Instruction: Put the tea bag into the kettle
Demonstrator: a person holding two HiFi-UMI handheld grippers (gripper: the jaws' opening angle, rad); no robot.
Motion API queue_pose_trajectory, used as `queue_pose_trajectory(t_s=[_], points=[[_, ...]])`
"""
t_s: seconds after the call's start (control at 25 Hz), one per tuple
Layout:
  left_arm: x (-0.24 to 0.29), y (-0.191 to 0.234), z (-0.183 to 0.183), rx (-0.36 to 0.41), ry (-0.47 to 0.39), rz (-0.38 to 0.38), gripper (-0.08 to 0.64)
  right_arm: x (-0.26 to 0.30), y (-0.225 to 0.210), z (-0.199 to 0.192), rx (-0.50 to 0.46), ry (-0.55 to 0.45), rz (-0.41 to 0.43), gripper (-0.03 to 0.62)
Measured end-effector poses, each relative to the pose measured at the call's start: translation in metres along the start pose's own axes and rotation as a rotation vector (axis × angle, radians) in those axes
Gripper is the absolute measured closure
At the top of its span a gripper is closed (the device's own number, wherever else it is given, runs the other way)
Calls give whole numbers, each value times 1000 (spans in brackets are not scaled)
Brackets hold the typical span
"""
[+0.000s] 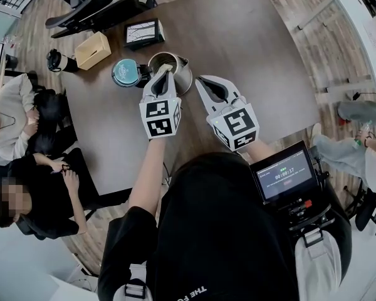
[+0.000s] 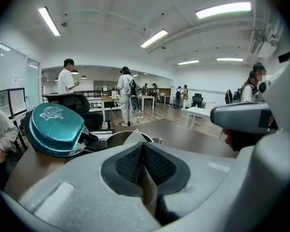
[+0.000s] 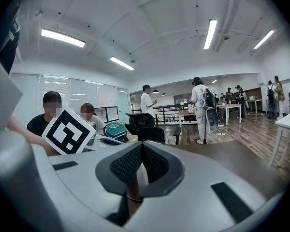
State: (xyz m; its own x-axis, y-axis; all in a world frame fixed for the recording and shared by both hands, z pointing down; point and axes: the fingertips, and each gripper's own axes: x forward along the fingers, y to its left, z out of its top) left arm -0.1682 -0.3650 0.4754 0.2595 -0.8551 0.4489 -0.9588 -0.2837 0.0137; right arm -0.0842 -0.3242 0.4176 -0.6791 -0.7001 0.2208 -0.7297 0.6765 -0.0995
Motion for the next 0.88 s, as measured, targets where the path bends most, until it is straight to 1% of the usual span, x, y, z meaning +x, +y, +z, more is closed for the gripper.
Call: queue_pose_trajectory(t_s=[0.2,0.4,0.6,0.88], points=[[-1,5,-2,6,1,22,552,-3,-1,0,-4,-5,-3,588],[-2,3,-2,8,5,10,552,-2,0,0,0,-6,0,588],[-5,5,-1,8,1,19,552,-2,1,2,-3,-9,4,588],[-18,6,13,-4,-48,34,552,-3,2,6,-7,-17,5,588]])
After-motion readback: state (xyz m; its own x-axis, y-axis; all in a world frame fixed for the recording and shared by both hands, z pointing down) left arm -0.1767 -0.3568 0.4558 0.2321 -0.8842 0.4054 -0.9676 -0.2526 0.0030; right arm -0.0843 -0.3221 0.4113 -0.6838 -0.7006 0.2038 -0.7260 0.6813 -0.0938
